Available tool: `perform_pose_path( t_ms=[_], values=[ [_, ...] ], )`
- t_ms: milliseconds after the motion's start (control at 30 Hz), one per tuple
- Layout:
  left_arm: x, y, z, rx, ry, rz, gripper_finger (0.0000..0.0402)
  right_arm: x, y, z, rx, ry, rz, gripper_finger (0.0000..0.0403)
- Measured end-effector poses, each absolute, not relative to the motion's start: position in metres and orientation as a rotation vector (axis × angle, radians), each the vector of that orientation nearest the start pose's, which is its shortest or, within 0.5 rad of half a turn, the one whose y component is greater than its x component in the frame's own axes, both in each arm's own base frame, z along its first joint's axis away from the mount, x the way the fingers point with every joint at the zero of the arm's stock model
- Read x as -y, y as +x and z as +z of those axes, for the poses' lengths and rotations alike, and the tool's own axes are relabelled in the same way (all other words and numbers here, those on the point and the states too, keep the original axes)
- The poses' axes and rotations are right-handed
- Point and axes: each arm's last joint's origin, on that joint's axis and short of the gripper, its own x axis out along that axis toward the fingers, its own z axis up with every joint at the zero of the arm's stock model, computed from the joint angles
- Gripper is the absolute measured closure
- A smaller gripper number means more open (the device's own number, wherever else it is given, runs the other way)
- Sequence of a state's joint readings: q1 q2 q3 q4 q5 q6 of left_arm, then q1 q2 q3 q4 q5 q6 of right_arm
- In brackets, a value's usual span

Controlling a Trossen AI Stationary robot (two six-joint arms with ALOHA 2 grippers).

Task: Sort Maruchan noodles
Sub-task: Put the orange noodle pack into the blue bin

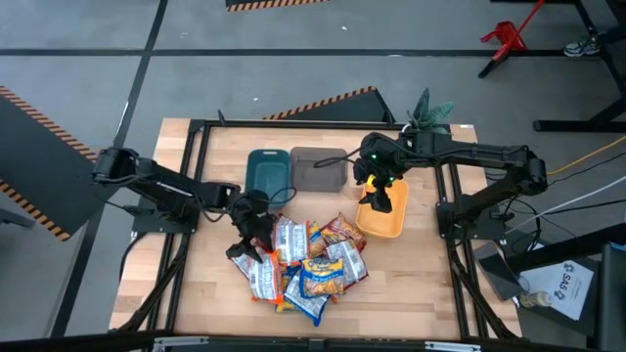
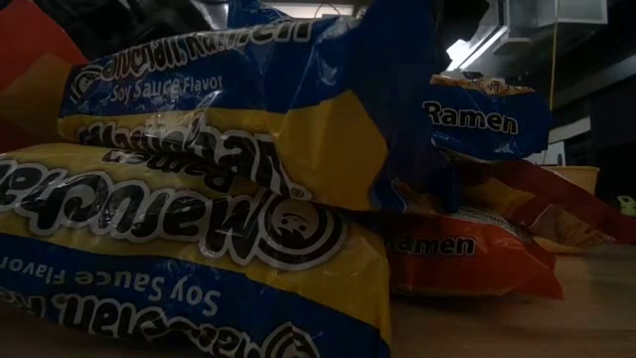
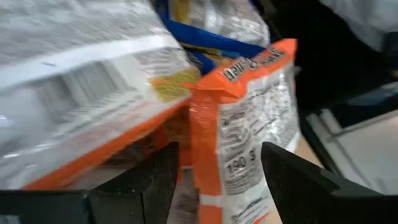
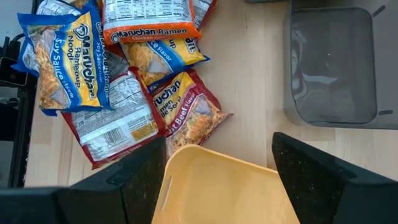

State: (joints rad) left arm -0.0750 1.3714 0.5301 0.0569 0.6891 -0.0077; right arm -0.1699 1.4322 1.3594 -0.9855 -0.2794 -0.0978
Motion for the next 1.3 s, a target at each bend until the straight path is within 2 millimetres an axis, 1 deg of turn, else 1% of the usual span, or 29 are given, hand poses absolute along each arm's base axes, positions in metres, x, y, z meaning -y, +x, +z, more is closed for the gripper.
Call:
perform_pose_path(
  t_ms=[133,300,467,533,667,900,1033,1133,1300],
  values=[
    [0.038,0.242,0.150,-0.768,-0.287,-0.772,0.0178,0.039,0.276,0.324,-1.025,0.146,0.147,0.0123],
    [0.040,0.246,0.151,-0.704,-0.234,-0.811,0.0184,0.040,0.276,0.323,-1.029,0.126,0.121,0.0123],
    [0.045,0.252,0.139,-0.702,-0.234,-0.875,0.0204,0.040,0.277,0.324,-1.027,0.124,0.119,0.0123],
    [0.046,0.253,0.134,-0.708,-0.256,-0.895,0.0216,0.040,0.277,0.324,-1.026,0.124,0.119,0.0123],
    [0.045,0.255,0.133,-0.710,-0.278,-0.900,0.0245,0.040,0.277,0.324,-1.026,0.124,0.119,0.0123],
    [0.045,0.255,0.133,-0.717,-0.291,-0.900,0.0316,0.041,0.277,0.323,-1.031,0.107,0.088,0.0123],
    [0.045,0.254,0.134,-0.753,-0.365,-0.875,0.0362,0.041,0.277,0.323,-1.031,0.107,0.088,0.0123],
    [0.045,0.254,0.136,-0.780,-0.430,-0.863,0.0388,0.041,0.277,0.323,-1.031,0.107,0.088,0.0123],
    [0.045,0.252,0.142,-0.822,-0.544,-0.847,0.0394,0.041,0.277,0.323,-1.031,0.107,0.088,0.0123]
  ],
)
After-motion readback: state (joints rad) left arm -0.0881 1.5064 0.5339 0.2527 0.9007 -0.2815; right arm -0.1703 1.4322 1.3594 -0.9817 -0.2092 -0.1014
